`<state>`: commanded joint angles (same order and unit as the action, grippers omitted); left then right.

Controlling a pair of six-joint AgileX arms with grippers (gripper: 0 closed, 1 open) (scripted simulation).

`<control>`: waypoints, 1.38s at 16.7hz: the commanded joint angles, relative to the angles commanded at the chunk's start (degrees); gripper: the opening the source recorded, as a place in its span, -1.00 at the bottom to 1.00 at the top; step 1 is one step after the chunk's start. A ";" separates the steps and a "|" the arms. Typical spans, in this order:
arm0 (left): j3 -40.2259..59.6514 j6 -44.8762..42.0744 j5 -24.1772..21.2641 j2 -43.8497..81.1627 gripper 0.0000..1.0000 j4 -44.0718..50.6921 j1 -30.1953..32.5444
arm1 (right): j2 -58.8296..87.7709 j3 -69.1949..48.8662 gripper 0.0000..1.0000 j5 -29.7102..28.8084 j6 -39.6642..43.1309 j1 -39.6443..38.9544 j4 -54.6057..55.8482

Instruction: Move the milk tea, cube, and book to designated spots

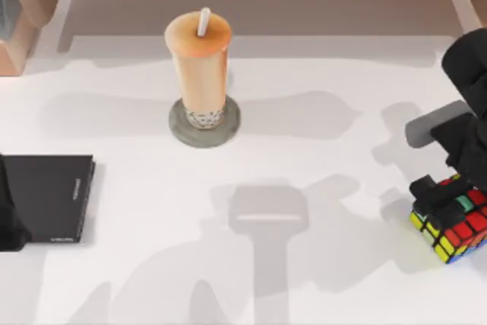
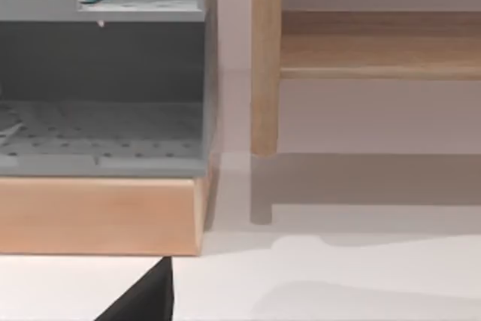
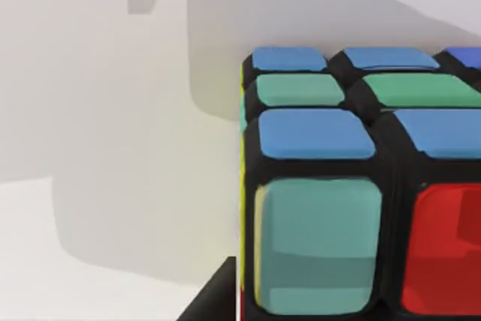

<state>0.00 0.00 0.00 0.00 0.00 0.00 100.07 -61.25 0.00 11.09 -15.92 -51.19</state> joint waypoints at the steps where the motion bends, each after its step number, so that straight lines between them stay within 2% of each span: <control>1: 0.00 0.00 0.00 0.00 1.00 0.00 0.00 | 0.00 0.00 -1.00 0.00 0.00 0.00 0.00; 16: 0.00 0.00 0.00 0.00 1.00 0.00 0.00 | -2.37 -4.38 -1.00 -0.04 -0.08 0.03 -6.68; 19: 0.00 0.00 0.00 0.00 1.00 0.00 0.00 | -3.06 -5.63 -1.00 -1.37 -0.87 -0.09 -3.03; 23: 0.00 0.00 0.00 0.00 1.00 0.00 0.00 | -4.86 -9.00 -1.00 -5.53 -3.17 -0.92 9.45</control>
<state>0.00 0.00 0.00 0.00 0.00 0.00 95.21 -70.26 -5.53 7.92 -16.84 -41.74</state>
